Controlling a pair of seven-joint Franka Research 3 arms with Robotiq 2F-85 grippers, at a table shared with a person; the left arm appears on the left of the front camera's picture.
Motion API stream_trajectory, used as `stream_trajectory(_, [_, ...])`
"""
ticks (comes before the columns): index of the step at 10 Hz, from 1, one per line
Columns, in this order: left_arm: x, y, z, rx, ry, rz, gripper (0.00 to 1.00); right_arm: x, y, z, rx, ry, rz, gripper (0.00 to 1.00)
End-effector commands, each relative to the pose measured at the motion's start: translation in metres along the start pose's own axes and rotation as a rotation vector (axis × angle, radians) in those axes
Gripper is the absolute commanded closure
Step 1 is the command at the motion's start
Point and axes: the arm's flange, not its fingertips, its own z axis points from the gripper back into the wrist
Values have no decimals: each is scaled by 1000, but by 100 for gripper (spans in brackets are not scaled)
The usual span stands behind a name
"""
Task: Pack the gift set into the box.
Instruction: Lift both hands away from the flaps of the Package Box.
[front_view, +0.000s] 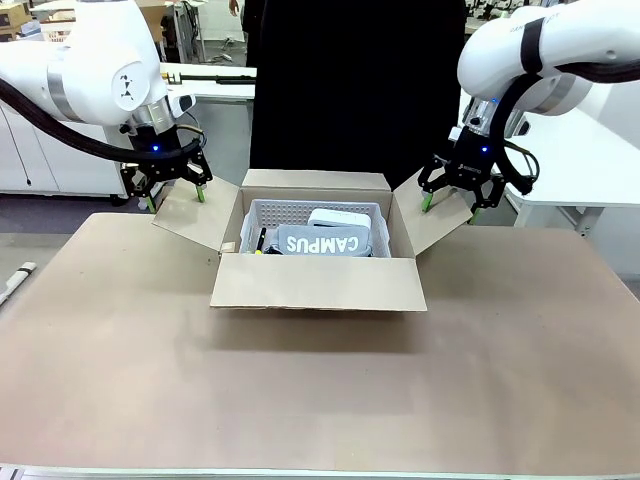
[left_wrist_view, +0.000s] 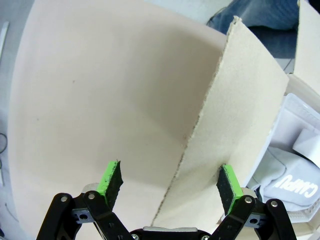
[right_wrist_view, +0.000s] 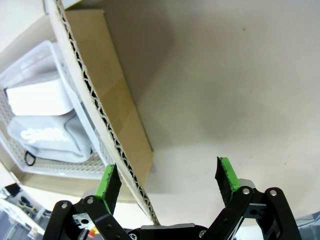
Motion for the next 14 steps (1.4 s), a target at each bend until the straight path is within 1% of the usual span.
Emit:
stream_trajectory(1, [-4,16,43,-57,-14,-26,0,-2,-6,31,80,15,87,0])
stream_trajectory(2, [-12,33,83,-175,-7,-69,0,-14,-21,67,201,43,153,0])
stream_trajectory(3, [-24,51,118,-292,-43,-109,0,-31,-39,102,339,62,205,0])
stream_trajectory(4, [-39,71,145,-474,-53,-202,0,-50,-60,133,491,104,217,0])
stream_trajectory(5, [-51,93,161,-703,-25,-321,0,-66,-87,154,628,141,197,0])
stream_trajectory(6, [-57,116,164,-868,-6,-305,0,-81,-121,171,797,162,140,0])
stream_trajectory(7, [-56,132,153,-986,25,-269,0,-89,-156,173,923,128,130,0])
stream_trajectory(8, [-48,146,132,-1119,79,-229,0,-96,-189,163,1050,73,71,0])
stream_trajectory(9, [-36,153,109,-1196,93,-163,0,-95,-201,150,1093,42,6,0])
stream_trajectory(10, [-62,131,176,-969,-101,-243,0,-88,-198,131,1009,-11,-77,0])
stream_trajectory(11, [-62,131,176,-969,-101,-243,0,-98,-203,178,1010,104,50,0])
stream_trajectory(14, [-62,131,176,-969,-101,-243,0,-98,-203,178,1010,104,50,0])
